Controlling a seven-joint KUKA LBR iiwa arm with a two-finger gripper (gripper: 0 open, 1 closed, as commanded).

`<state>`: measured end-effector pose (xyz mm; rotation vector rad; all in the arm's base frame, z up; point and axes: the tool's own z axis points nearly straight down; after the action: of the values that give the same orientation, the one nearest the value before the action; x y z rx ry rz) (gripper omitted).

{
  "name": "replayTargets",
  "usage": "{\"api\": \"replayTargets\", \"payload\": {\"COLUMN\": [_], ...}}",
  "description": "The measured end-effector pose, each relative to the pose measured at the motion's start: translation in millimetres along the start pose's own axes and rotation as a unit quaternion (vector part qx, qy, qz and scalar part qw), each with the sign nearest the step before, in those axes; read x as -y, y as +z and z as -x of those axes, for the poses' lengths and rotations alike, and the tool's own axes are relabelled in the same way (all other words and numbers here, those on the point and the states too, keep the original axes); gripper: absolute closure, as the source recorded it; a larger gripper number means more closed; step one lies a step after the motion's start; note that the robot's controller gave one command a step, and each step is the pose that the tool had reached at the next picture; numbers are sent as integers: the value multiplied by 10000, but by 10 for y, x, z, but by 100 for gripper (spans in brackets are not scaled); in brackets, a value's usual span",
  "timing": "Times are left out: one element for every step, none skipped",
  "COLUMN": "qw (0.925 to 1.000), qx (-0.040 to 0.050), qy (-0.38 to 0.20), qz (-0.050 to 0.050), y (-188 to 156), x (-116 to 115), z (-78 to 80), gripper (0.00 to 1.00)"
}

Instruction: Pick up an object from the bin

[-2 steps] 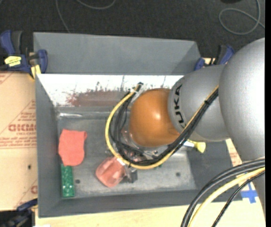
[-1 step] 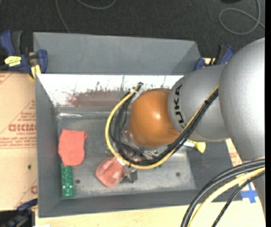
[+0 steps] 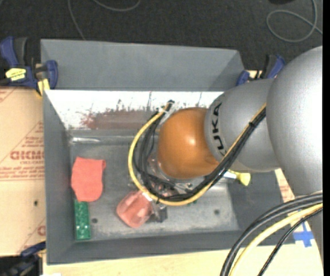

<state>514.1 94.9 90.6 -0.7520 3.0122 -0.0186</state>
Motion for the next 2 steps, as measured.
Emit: {"api": "replayTargets", "payload": {"qw": [10000, 10000], "qx": [0, 0], "qy": [0, 1], "qz": [0, 0], "y": [0, 0], "x": [0, 0], "z": [0, 0], "gripper": [100, 100]}}
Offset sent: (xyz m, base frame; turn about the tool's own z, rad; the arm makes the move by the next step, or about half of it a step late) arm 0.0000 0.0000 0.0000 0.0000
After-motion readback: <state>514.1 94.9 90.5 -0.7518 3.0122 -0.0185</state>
